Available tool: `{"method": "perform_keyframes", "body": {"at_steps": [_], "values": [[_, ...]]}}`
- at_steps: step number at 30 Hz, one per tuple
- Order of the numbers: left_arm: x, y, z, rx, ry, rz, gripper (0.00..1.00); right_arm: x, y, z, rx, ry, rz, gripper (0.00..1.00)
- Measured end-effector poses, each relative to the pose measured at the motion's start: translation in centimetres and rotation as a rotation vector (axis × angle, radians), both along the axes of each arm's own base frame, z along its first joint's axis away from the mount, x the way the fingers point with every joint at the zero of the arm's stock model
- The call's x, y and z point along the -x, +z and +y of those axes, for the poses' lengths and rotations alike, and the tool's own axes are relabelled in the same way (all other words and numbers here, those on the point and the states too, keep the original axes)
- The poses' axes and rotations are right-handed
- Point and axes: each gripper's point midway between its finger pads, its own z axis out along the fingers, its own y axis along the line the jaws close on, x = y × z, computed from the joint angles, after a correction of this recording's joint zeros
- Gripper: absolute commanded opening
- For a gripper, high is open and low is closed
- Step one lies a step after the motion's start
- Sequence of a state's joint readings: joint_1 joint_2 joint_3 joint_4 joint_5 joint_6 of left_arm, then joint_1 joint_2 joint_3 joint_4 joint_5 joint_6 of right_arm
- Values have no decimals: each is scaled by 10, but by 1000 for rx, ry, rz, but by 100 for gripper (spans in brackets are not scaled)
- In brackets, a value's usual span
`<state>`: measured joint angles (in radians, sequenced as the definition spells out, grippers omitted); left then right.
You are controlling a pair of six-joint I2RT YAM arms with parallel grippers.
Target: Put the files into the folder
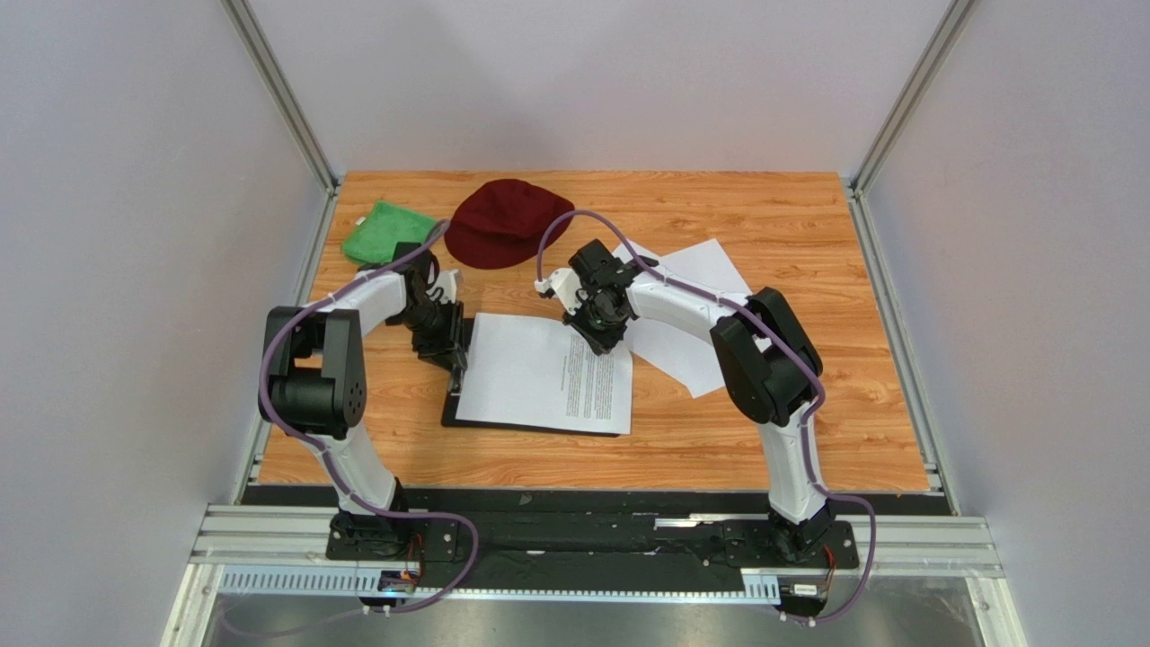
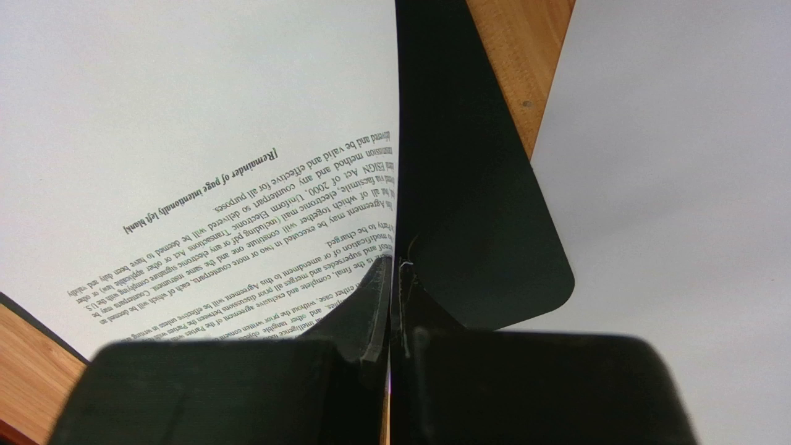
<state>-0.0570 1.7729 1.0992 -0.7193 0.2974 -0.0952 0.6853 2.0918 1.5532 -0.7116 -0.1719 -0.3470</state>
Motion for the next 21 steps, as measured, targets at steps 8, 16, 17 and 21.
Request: {"method": "perform_keyframes", "body": {"at_steps": [8, 16, 17, 21], "values": [[0, 0, 0, 1, 3, -4, 0, 0, 0, 0, 32, 3, -42, 0], [1, 1, 1, 1, 11, -8, 0, 4, 3, 5, 28, 8, -40, 0], [2, 0, 2, -3, 14, -9, 0, 7, 4, 7, 24, 13, -30, 0], [4, 1, 5, -19, 24, -13, 0, 16, 7, 23, -8, 40, 4, 0]]}}
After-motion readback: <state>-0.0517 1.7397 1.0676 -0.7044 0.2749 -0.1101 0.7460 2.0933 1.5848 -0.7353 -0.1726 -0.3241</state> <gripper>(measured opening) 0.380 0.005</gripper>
